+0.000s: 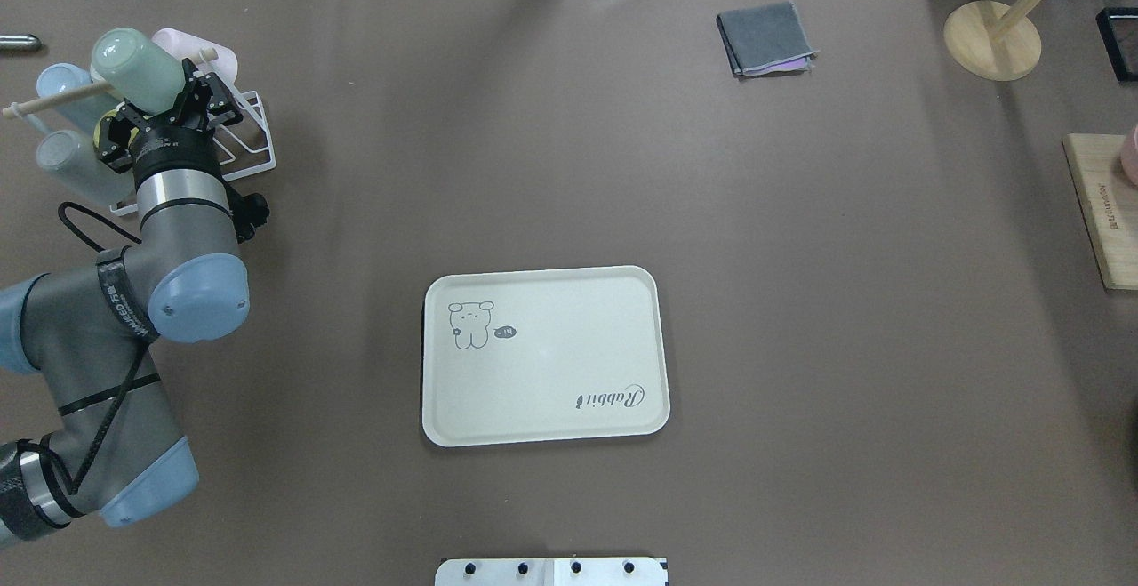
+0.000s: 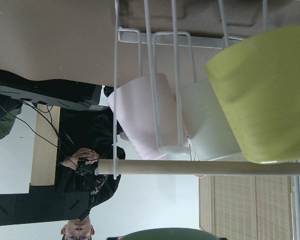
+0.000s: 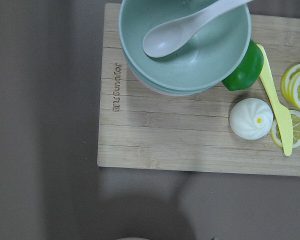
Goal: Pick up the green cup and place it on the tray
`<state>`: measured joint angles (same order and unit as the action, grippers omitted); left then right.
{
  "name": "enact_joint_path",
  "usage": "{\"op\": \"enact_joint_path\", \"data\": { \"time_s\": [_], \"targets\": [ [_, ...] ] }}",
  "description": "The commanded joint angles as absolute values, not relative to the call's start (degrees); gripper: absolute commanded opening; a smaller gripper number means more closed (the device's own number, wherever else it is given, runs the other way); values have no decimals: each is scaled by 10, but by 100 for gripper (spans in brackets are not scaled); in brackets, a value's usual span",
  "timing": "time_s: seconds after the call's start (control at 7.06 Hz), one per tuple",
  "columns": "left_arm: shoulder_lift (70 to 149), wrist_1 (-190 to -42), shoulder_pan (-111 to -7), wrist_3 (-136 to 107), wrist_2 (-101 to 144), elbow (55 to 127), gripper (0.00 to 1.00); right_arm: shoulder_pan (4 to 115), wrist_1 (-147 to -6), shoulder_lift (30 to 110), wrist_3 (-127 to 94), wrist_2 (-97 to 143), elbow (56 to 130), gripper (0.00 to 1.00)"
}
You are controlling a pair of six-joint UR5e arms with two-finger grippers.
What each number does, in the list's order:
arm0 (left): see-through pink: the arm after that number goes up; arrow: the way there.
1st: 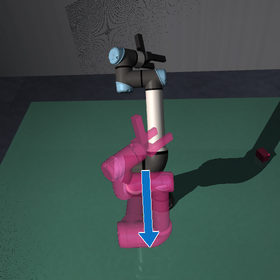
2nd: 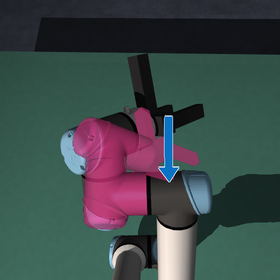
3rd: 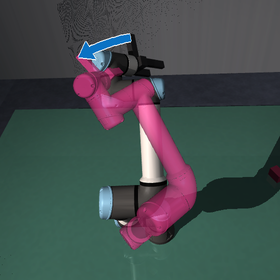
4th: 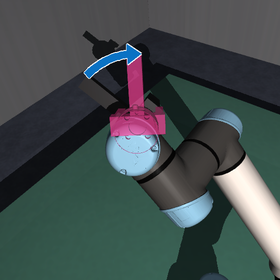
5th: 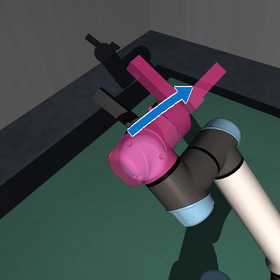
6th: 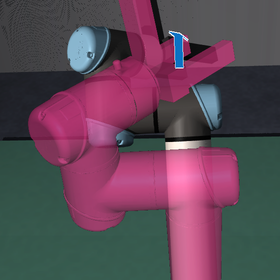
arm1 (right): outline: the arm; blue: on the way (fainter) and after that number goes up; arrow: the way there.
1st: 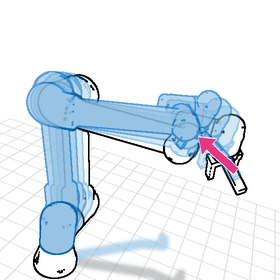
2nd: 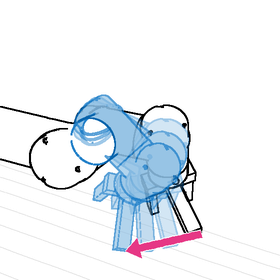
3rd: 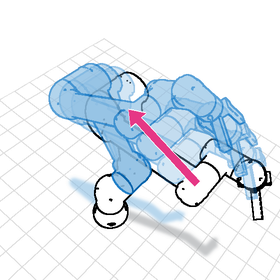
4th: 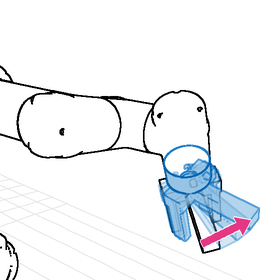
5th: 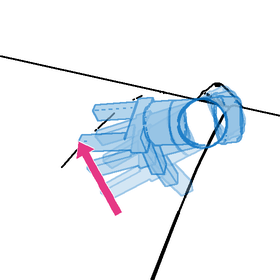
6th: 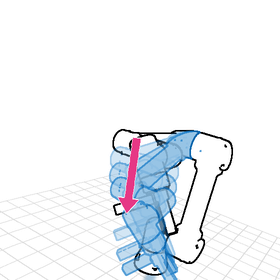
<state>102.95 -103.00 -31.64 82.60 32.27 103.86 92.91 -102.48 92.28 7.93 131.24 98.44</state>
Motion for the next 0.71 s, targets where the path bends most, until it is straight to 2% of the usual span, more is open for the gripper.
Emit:
{"op": "enact_joint_path", "data": {
  "time_s": [0.0, 0.28, 0.57],
  "targets": [
    [1035, -1063, -316, 830, 383, 1077, 59, 929, -1015, 923, 76, 1324, 982, 100],
    [1034, -1152, -316, 823, 388, 1075, 45, 929, -1014, 923, 79, 1335, 988, 100],
    [1027, -1254, -317, 820, 478, 1075, 43, 929, -1014, 928, 83, 1330, 982, 100]
  ]
}}
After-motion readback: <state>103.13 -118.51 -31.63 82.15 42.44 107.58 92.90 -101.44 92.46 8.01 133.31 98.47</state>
